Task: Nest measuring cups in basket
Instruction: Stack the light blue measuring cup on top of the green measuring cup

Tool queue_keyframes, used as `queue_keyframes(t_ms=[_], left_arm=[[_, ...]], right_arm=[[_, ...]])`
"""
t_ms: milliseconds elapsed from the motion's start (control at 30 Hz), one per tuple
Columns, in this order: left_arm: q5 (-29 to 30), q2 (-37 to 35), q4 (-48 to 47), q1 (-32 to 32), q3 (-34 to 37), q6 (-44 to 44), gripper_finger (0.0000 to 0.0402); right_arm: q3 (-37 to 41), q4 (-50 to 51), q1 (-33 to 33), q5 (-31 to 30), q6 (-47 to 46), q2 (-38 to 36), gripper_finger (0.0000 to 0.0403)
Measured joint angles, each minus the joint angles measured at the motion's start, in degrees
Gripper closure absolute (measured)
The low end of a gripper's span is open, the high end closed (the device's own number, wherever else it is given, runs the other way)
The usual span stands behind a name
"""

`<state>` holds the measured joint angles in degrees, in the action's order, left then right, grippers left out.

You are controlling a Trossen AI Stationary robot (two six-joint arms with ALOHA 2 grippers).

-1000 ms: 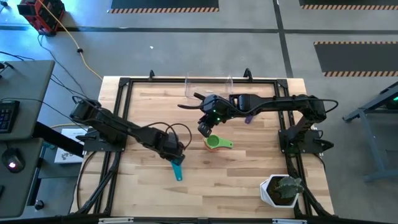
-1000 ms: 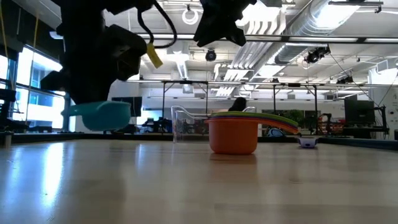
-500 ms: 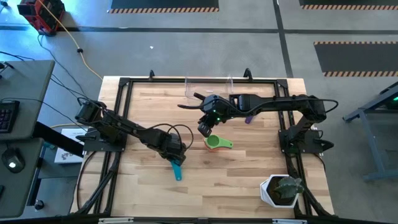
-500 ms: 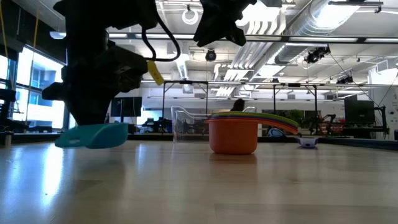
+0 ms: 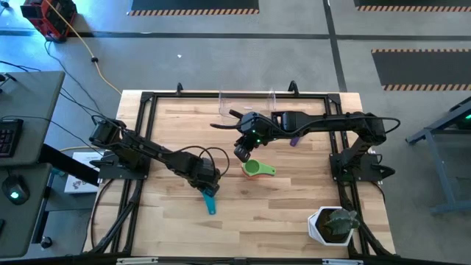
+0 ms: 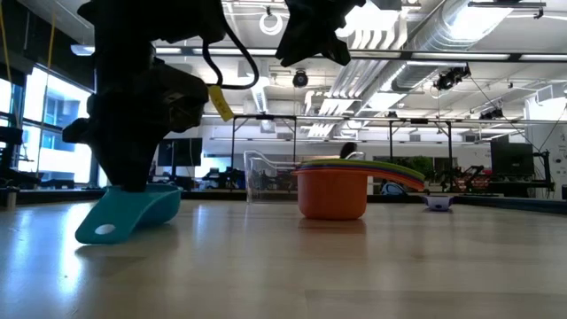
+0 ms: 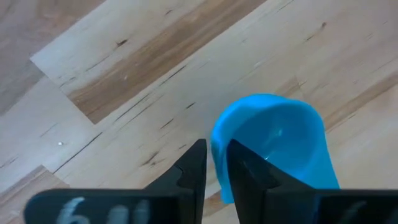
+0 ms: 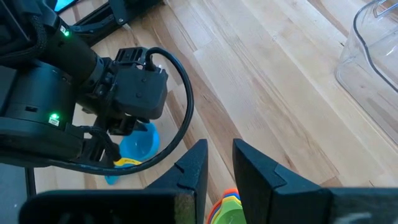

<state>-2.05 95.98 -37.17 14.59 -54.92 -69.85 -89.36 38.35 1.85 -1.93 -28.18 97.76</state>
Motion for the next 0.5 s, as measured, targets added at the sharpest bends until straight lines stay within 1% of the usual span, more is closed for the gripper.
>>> queue_keyframes(t_ms=[167,333,500], left_arm=[[-0.6,-0.3,-0.1,0.0,0.0,0.6,0.0337],[-3.8,-0.7,-0.2,0.0,0.0,0.7,0.0331],[-4.0,-0.7,-0.7,0.0,0.0,1.6,0.033]], right_arm=[[0.0,0.0,0.0,0.0,0.0,0.0,0.0336],[0.0,0.0,0.0,0.0,0.0,0.0,0.0336],[0.0,0.0,0.0,0.0,0.0,0.0,0.0336]])
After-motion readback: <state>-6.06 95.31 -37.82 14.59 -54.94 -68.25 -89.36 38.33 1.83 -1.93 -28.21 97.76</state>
